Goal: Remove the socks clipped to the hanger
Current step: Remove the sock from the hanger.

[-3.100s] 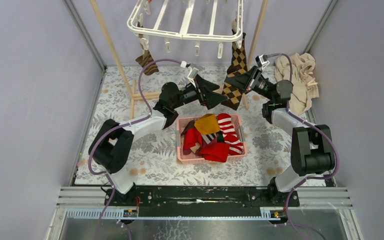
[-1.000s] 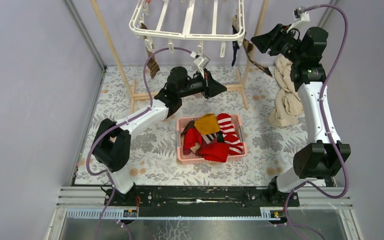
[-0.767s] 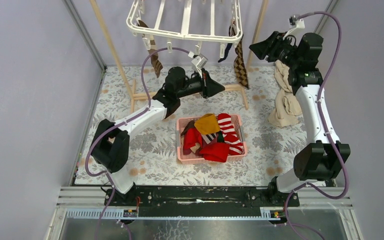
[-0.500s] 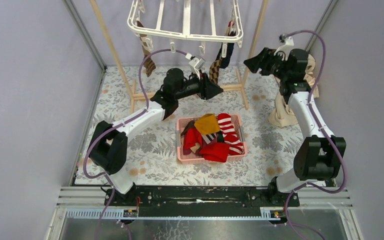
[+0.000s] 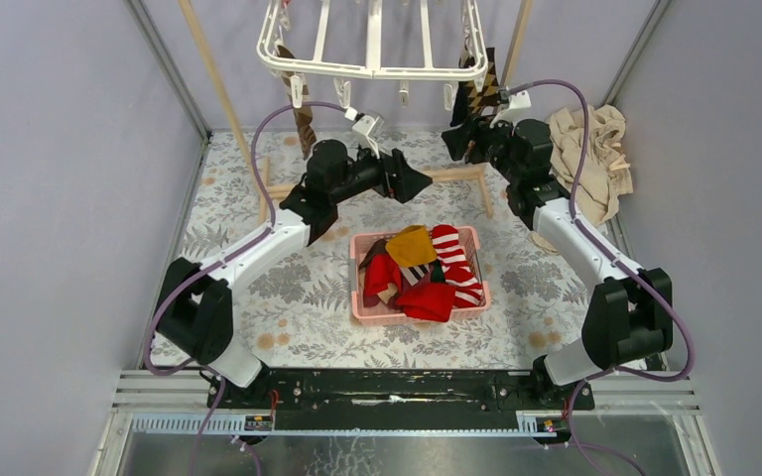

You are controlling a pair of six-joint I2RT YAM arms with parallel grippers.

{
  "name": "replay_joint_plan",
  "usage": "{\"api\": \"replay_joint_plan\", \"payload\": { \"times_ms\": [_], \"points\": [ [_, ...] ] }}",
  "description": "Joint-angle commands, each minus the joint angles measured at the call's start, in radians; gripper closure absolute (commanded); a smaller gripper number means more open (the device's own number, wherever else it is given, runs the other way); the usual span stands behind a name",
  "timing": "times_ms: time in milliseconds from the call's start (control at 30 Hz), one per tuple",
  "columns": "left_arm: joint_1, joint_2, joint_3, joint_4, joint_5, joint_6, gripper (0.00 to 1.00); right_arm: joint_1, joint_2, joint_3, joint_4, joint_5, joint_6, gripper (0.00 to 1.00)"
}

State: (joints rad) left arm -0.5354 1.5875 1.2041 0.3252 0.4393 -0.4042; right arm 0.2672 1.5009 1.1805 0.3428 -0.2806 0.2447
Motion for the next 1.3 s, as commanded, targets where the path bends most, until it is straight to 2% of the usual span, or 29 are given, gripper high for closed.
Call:
{"api": "replay_joint_plan", "payload": {
  "times_ms": [0,200,600,733,800,867,1067,1133,1267],
  "points": [
    [0.008,-0.085,-0.033,-0.017,-0.056,0.024,0.01,0.020,-0.007,0.007,0.109,0.260,-0.023,0.27],
    [0.009,-0.140,-0.058,-0.036,-0.072,0.030,0.01,0.024,0.040,0.032,0.129,0.390,-0.009,0.27],
    [0.010,-0.169,-0.064,-0.052,-0.075,0.034,0.01,0.026,0.232,0.150,0.234,0.264,0.086,0.27],
    [0.009,-0.170,-0.061,-0.057,-0.075,0.034,0.01,0.026,0.303,0.168,0.258,0.247,0.138,0.31],
    [0.009,-0.170,-0.058,-0.059,-0.076,0.036,0.01,0.026,0.345,0.173,0.280,0.241,0.165,0.36],
    [0.009,-0.170,-0.055,-0.064,-0.074,0.038,0.01,0.026,0.375,0.174,0.304,0.248,0.183,0.45],
    [0.011,-0.168,-0.064,-0.074,-0.072,0.052,0.01,0.025,0.321,0.132,0.323,0.251,0.171,0.91],
    [0.014,-0.162,-0.077,-0.057,-0.040,0.054,0.01,0.025,0.259,0.092,0.327,0.224,0.168,0.99],
    [0.044,-0.136,-0.115,0.091,0.077,0.005,0.01,0.006,0.135,0.056,0.286,0.089,0.203,1.00]
  ]
}}
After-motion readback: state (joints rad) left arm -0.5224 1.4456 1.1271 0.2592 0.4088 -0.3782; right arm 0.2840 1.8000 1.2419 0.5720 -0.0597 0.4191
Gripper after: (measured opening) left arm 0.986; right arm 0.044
